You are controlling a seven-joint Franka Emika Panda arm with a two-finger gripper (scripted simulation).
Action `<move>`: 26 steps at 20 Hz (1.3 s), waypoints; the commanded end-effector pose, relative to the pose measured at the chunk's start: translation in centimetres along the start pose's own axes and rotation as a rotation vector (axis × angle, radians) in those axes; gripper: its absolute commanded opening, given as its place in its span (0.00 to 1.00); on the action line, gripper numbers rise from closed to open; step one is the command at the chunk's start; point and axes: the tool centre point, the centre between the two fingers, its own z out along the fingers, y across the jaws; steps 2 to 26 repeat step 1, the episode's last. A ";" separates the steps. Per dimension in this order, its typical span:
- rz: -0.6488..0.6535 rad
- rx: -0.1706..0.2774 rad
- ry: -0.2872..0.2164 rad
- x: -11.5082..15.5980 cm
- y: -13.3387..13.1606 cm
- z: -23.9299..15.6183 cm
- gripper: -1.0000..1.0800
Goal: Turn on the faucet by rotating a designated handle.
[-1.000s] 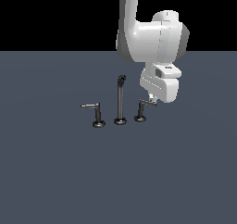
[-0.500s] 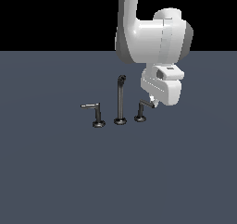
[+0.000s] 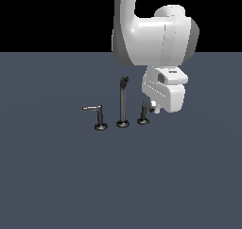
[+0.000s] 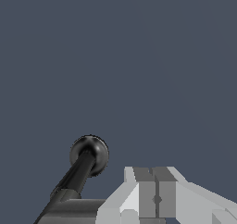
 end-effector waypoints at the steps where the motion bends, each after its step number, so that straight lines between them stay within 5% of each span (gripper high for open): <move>1: -0.015 -0.005 -0.007 -1.5 0.2 0.0 0.00; 26: -0.015 -0.005 -0.007 -1.5 0.2 0.0 0.00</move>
